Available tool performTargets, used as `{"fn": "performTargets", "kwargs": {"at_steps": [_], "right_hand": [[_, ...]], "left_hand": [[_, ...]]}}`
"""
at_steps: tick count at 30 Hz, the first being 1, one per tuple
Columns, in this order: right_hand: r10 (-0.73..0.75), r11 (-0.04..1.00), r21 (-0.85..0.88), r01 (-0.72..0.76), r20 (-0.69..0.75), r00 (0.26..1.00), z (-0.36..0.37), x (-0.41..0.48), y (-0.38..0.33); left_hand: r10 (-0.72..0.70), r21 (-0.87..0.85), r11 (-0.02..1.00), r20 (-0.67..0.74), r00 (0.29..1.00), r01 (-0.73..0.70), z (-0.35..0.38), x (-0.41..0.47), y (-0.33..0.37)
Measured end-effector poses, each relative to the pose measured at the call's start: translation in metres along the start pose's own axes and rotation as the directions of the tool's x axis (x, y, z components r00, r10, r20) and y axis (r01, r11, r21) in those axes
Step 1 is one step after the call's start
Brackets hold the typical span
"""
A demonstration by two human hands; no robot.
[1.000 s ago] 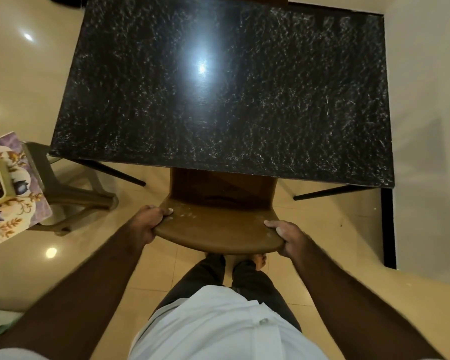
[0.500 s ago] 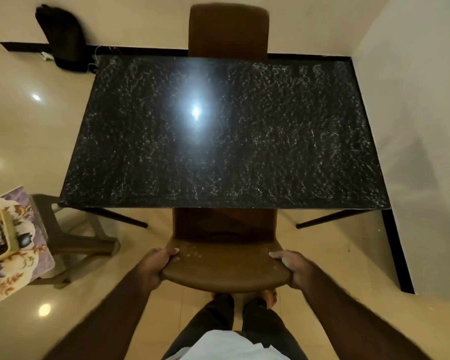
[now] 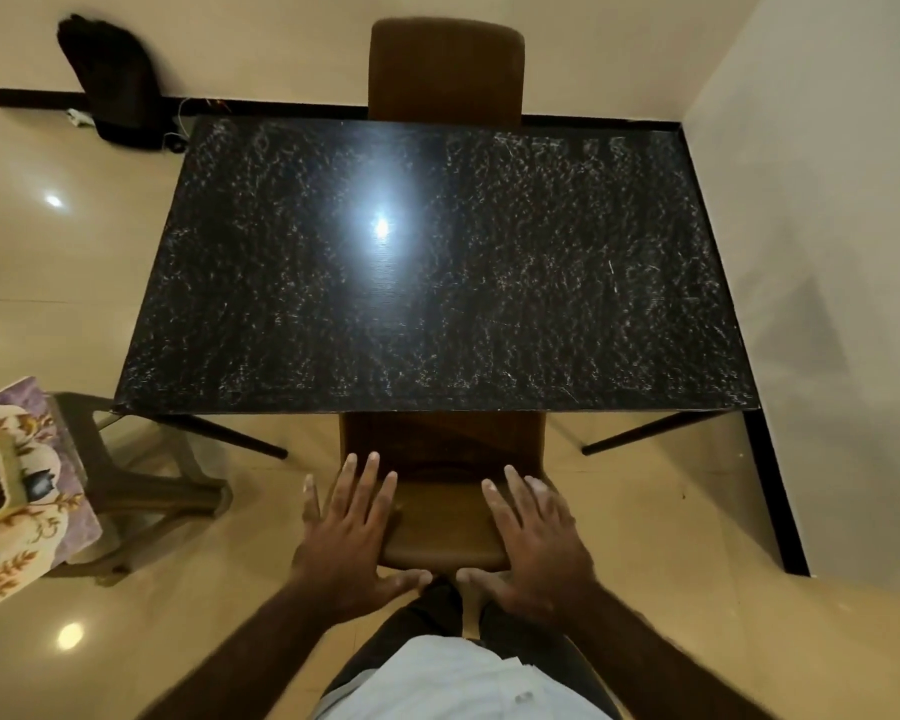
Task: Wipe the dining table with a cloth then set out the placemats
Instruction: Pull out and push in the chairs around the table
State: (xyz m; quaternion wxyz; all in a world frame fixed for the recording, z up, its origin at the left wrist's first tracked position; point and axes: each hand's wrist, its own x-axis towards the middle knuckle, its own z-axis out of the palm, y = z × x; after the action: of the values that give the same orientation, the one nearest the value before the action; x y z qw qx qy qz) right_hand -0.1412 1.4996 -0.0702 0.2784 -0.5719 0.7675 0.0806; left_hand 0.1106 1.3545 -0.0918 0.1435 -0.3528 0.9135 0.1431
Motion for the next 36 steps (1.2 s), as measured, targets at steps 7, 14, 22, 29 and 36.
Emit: {"fn": "performTargets", "kwargs": {"at_steps": [7,14,22,29,36], "right_hand": [[-0.117,0.987,-0.131,0.089,-0.226,0.967,0.019,0.000,-0.001],[-0.140,0.985,-0.136,0.106,-0.266,0.954,0.023,-0.001,0.000],[-0.137,0.985,-0.143,0.100,-0.278,0.951,0.027,-0.003,-0.001],[-0.072,0.990,-0.137,0.032,-0.303,0.950,0.036,-0.010,-0.004],[-0.009,0.998,-0.056,-0.009,-0.319,0.948,0.066,-0.032,-0.010]], "left_hand": [[0.074,0.092,0.994,-0.167,0.983,-0.059,0.002,-0.006,0.003],[0.093,0.115,0.991,-0.176,0.980,-0.073,0.008,-0.005,0.000],[0.082,0.134,0.989,-0.150,0.985,-0.062,0.010,-0.007,-0.001],[0.001,0.097,0.995,-0.150,0.989,0.014,0.016,-0.019,0.011],[-0.113,0.056,0.992,-0.060,0.992,0.116,0.038,-0.042,0.047]]}}
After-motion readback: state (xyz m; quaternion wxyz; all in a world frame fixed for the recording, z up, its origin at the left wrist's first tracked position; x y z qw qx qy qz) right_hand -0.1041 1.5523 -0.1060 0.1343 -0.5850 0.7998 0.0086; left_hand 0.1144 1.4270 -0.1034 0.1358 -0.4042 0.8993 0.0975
